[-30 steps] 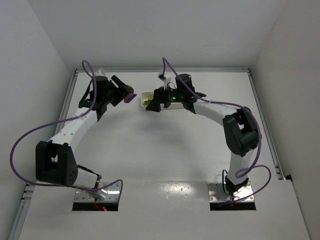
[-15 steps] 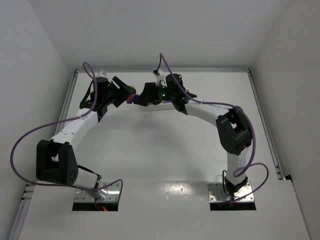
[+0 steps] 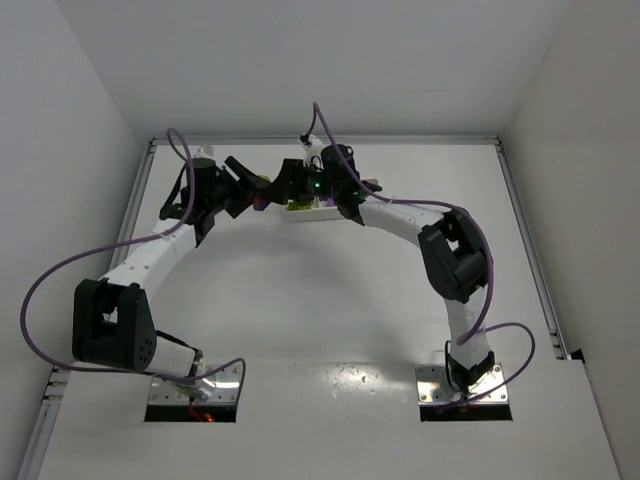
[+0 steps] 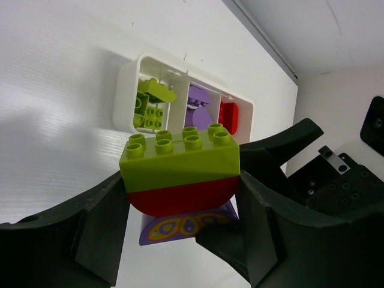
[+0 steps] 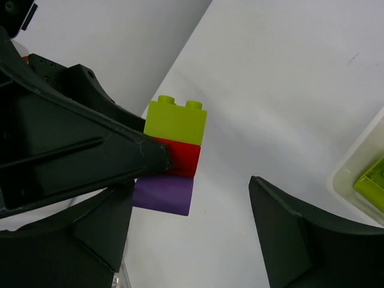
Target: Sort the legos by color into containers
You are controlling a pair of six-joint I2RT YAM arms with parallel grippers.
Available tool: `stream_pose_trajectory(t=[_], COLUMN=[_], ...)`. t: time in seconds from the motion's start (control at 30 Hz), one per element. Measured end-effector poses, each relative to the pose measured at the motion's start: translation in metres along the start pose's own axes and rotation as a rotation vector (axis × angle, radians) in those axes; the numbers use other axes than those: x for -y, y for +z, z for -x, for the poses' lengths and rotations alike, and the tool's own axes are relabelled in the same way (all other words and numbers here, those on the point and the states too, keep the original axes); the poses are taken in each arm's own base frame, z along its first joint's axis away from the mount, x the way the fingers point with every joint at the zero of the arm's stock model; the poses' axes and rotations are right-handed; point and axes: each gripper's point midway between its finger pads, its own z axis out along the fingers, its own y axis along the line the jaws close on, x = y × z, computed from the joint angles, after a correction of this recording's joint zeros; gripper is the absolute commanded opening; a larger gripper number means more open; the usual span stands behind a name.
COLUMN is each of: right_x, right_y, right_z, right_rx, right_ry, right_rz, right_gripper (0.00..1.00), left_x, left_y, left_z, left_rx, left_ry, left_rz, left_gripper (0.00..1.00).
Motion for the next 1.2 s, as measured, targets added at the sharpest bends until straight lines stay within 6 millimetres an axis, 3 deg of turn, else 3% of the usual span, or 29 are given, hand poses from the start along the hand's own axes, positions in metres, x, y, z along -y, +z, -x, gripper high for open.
stream_pose_trajectory(t=[0.23, 0.27, 0.33, 0.47, 0.57, 0.73, 0.87, 1.0, 1.2], right_x=[-0.005, -0.007, -0.006, -0.007, -0.007, -0.01, -0.007, 0.028, 0.111], right_y=[0.004, 0.006, 0.006, 0.005, -0.006, -0.054, -0.092, -0.119, -0.138], right_z=[-0.003, -0.003, -0.003, -0.005, -0.014, -0.049, -0.051, -0.024, -0.003], right_rx=[-0.003, -0.002, 0.001, -0.001, -0.005, -0.093, -0.106, -0.052, -0.035], right_ry=[0.009, 0.01, 0.007, -0.014, -0.062, -0.176, -0.255, -0.285, -0.256], right_rz=[0.021, 0.02, 0.019, 0.032, 0.037, 0.032, 0.008, -0.114, -0.34], right_gripper=[0.28, 0.11, 0.0, 0.0, 0.0, 0.0, 0.0, 0.0, 0.0], left_x=[-0.004, -0.005, -0.005, -0.006, -0.005, -0.007, -0.002, 0.002, 0.0], left_y=[0.0, 0.001, 0.0, 0.0, 0.0, 0.0, 0.001, 0.004, 0.008], left_z=[-0.002, -0.002, -0.001, 0.0, -0.006, 0.017, 0.032, 0.03, 0.02], left_rx=[-0.003, -0.002, -0.002, 0.002, -0.022, 0.05, 0.086, 0.067, 0.023], left_ry=[-0.005, -0.005, -0.006, -0.006, -0.003, -0.004, 0.009, 0.042, 0.105], left_rz=[0.01, 0.014, 0.014, 0.018, 0.011, 0.02, 0.009, -0.012, -0.024], left_gripper=[0.0, 0.0, 0.0, 0.0, 0.0, 0.0, 0.0, 0.0, 0.0])
